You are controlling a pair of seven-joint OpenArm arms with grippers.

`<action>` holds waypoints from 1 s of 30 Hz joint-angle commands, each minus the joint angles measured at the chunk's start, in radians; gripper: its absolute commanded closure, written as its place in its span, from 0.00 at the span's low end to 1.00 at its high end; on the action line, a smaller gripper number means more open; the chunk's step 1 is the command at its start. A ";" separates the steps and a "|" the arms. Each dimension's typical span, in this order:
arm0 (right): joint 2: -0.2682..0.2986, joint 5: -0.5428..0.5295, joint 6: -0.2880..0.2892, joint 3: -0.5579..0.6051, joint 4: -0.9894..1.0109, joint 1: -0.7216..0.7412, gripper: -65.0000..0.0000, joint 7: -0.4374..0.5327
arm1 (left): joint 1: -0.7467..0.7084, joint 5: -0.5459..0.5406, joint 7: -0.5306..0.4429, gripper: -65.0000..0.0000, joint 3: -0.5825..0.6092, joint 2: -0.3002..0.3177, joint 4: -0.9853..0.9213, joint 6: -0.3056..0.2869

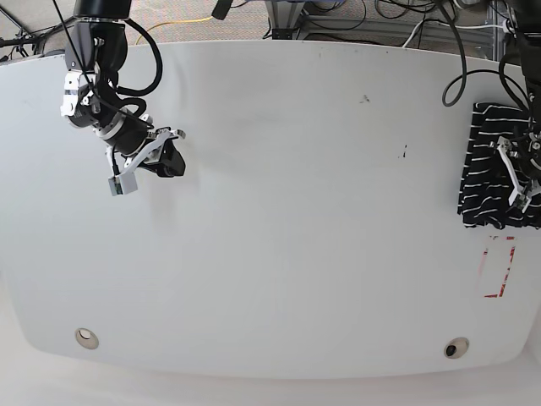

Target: Fold the T-shirt properly

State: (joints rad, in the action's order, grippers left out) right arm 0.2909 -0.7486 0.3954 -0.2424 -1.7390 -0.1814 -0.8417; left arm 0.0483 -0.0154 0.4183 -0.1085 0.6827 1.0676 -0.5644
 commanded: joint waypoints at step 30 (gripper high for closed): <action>-0.132 0.763 0.006 0.004 0.014 -0.073 0.83 0.631 | -0.158 0.048 -0.094 0.28 -0.216 -0.301 0.646 0.063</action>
State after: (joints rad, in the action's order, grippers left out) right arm 0.1818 -0.0273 0.4068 -0.2314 -1.7309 -0.2512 -0.2958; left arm -0.1104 0.0372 0.3790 -0.3416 0.4015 1.6978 -0.5312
